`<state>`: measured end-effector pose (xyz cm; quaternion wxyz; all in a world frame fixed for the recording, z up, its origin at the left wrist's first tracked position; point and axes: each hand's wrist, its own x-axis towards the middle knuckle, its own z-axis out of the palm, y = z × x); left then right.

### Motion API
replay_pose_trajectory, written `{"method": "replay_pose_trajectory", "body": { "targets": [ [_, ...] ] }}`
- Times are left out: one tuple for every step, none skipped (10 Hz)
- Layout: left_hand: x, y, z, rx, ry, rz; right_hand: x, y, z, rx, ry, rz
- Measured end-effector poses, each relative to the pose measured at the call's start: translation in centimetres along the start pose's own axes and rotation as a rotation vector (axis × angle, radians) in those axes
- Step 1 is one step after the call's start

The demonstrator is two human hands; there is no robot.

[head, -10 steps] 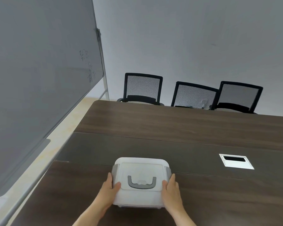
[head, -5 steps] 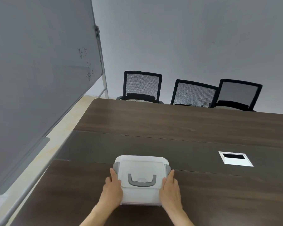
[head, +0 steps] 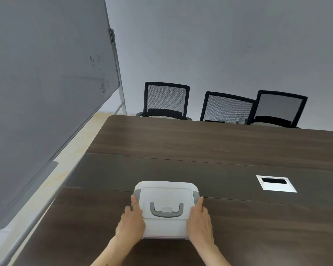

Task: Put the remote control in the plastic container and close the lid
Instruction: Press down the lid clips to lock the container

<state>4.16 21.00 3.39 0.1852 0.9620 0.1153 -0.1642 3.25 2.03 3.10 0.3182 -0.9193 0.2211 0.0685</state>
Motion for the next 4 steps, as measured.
{"method": "replay_pose_trajectory", "body": {
  "targets": [
    [0.0,0.0,-0.2,-0.002,-0.015,0.001,-0.1,-0.1,-0.1,0.022,-0.008,0.012],
    [0.2,0.0,-0.3,0.006,-0.033,0.000,-0.2,-0.2,-0.4,0.033,-0.019,0.032],
    [0.5,-0.3,-0.3,0.019,-0.056,0.008,0.0,-0.1,-0.7,0.028,-0.044,0.033],
    [0.6,-0.5,-1.6,0.028,-0.087,0.011,0.4,0.3,-1.6,-0.004,-0.097,-0.007]
  ]
}}
